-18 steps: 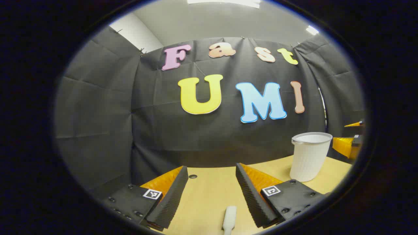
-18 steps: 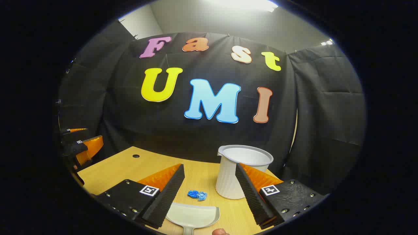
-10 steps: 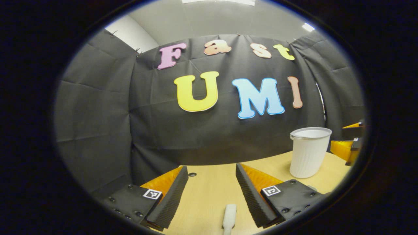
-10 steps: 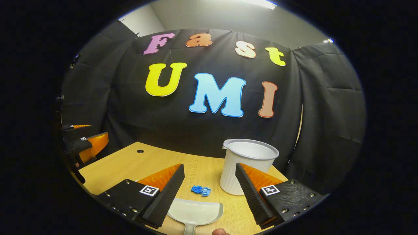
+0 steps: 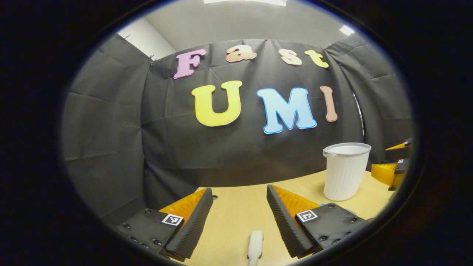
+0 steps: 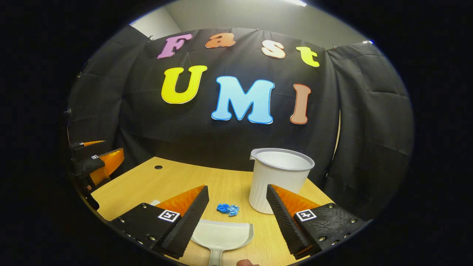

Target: Pick up the small broom and dustpan from the desktop, sweep the trash into the dustpan with the broom, and then empty the trash into the garbage bin.

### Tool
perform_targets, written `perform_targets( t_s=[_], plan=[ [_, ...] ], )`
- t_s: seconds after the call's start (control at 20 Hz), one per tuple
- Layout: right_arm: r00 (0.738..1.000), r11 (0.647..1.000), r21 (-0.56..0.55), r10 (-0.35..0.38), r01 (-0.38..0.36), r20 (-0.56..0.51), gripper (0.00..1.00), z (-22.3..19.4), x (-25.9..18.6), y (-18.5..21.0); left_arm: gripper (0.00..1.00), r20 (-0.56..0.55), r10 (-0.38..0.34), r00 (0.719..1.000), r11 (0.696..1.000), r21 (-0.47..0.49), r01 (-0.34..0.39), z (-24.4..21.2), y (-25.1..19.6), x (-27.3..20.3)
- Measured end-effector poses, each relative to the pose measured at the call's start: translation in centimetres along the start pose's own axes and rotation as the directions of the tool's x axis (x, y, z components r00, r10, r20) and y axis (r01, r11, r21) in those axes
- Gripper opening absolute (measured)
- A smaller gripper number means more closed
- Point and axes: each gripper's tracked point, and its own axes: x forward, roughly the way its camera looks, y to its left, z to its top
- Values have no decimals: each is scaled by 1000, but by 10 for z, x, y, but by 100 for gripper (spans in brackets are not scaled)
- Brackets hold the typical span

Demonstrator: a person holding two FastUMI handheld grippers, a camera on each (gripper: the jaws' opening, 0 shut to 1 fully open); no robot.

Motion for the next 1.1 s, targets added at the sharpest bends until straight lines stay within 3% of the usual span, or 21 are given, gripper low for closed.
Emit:
perform_targets(
  t_s=[0.4, 0.45, 0.65, 0.85, 0.9, 1.05, 1.1],
  plan=[
    [985, 998, 59, 34, -24, -170, 98, -46, 0, 16, 100, -27, -26, 999, 999, 26, 26, -15, -3, -7],
    [981, 997, 69, 38, -25, -191, 98, -53, -1, 18, 95, -43, -34, 999, 999, 24, 35, -23, -5, -7],
    [958, 995, 98, 51, -24, -283, 98, -81, -2, 22, 100, -111, -53, 992, 998, 8, 55, -52, -8, -11],
    [929, 992, 121, 66, -23, -365, 98, -104, -4, 25, 100, -225, -85, 971, 996, 18, 91, -94, -15, -14],
    [921, 992, 125, 68, -21, -384, 98, -108, -4, 25, 96, -251, -92, 964, 995, 23, 101, -103, -18, -16],
    [897, 992, 127, 71, -17, -436, 98, -124, -5, 24, 100, -322, -107, 941, 993, 20, 120, -130, -22, -17],
    [888, 992, 126, 71, -15, -454, 98, -131, -6, 24, 96, -348, -111, 931, 992, 16, 124, -137, -24, -18]
  ],
)
